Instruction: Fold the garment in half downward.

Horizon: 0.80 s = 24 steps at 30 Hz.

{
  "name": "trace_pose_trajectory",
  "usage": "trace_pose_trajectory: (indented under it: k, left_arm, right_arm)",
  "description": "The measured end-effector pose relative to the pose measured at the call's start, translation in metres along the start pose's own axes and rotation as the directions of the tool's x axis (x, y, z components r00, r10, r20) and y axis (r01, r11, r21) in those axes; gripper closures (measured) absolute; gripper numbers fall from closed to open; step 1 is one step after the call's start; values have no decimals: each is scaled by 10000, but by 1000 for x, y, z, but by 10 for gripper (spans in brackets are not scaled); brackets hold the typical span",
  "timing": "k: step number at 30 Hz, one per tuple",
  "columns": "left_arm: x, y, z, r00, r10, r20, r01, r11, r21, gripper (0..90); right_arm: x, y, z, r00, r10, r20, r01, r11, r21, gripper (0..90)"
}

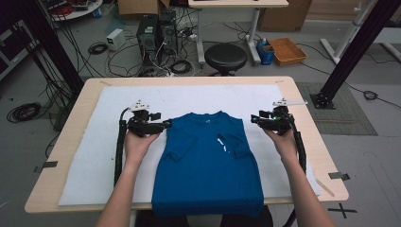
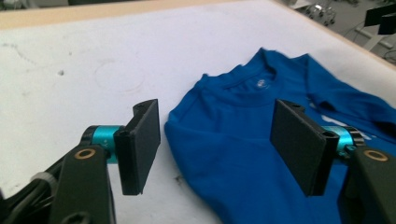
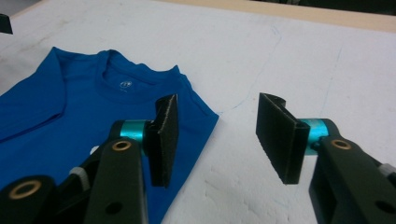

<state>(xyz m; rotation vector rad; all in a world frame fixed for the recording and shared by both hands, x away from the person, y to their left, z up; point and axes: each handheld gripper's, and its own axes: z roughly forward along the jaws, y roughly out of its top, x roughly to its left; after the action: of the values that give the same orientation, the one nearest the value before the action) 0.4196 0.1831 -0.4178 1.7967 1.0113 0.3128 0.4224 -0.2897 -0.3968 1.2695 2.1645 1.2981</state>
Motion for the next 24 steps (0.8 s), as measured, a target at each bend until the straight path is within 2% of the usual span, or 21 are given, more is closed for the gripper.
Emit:
trace_pose_trajectory:
  k: [3,7,11,14,19,22,24]
  left_arm:
    - [4,0,9,9997,-235,-10,235,9997,-37,367]
    - [8,2,21,9988,-480,-75,482,9985,255,389]
    - [10,6,32,9989,-454,-135,460,9975,542,414]
    - [13,6,38,9973,-703,-215,717,9948,718,440]
    - [18,3,45,9952,-945,-258,963,9922,793,503]
    - [19,1,49,9950,-940,-335,968,9904,982,519]
    - [18,0,51,9956,-832,-431,871,9913,988,520]
  right_arm:
    - [1,3,11,10000,-52,-2,52,10000,34,549]
    - [4,6,29,10000,-46,-30,47,9992,399,582]
    - [7,10,46,9998,-152,132,141,9969,775,615]
    - [7,11,56,9996,-168,238,146,9958,907,654]
    - [0,7,71,9987,226,464,-293,9882,1503,702]
    - [-2,5,75,9979,509,400,-564,9866,1528,715]
    - [-1,4,78,9980,396,491,-470,9859,1608,715]
